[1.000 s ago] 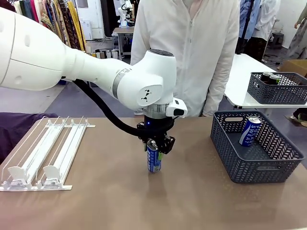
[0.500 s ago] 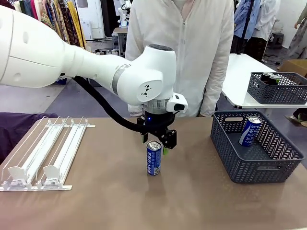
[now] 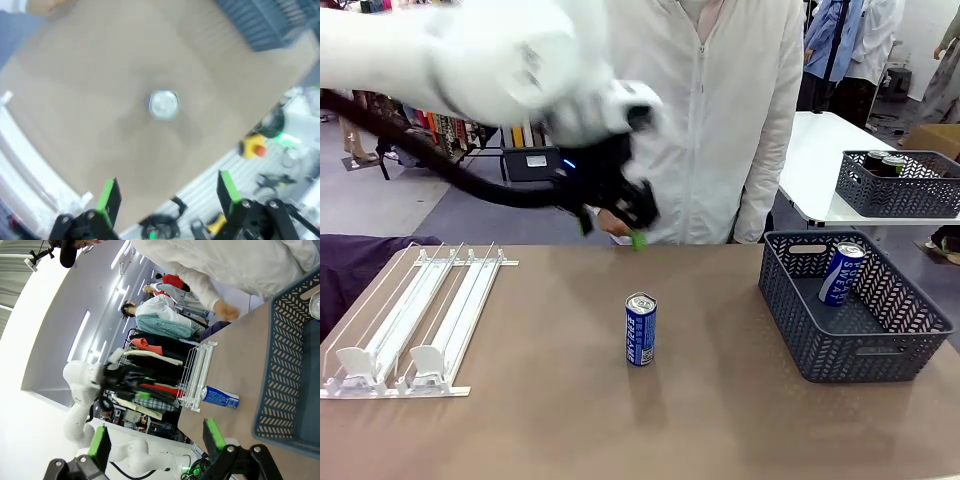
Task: Retrieve and store the cans from the dispenser.
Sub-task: Pick up one can from the Automatic Can Dispenser and place it in the middle of the table.
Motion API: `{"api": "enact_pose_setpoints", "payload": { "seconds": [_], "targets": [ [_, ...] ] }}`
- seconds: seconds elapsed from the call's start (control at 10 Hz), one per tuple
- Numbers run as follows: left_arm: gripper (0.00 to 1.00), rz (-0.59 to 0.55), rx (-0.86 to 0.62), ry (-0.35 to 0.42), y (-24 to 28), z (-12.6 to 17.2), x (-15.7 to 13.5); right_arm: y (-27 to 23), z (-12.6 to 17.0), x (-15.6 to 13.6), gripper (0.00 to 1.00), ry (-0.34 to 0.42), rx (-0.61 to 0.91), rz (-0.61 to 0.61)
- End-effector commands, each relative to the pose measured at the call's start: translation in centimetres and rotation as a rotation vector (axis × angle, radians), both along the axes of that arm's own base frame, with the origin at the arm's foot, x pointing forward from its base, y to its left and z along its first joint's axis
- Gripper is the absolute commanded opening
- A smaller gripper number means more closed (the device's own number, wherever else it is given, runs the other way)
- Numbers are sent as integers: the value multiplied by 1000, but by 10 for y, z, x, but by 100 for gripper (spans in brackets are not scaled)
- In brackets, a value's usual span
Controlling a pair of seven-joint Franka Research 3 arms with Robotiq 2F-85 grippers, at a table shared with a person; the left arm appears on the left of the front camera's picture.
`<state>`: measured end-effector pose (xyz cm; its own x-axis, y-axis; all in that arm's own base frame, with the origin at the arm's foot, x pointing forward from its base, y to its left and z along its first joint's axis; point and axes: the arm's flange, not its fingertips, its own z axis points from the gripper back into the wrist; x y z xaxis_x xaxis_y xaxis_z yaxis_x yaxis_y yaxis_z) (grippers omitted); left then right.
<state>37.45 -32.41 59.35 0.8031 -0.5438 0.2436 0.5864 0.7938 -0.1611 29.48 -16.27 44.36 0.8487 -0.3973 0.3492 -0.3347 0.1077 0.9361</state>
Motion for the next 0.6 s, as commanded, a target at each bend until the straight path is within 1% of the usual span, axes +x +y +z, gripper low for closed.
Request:
{"api": "enact_pose_setpoints", "payload": {
  "seconds": [0.0,0.1,0.2,0.3,0.4,0.5],
  "targets": [
    [100,72,-198,85,145,25,-19,0,5,1,100,-7,12,-2],
    [100,141,-302,107,211,34,-29,0,5,1,100,-7,12,-2],
    [100,261,-416,104,279,35,-45,0,5,1,100,-7,12,-2],
    [100,317,-527,155,343,24,-61,0,5,1,100,-7,12,-2],
    [100,375,-599,195,385,9,-68,0,5,1,100,-7,12,-2],
    [100,399,-679,242,420,-11,-71,0,5,1,100,-7,12,-2]
  ]
}}
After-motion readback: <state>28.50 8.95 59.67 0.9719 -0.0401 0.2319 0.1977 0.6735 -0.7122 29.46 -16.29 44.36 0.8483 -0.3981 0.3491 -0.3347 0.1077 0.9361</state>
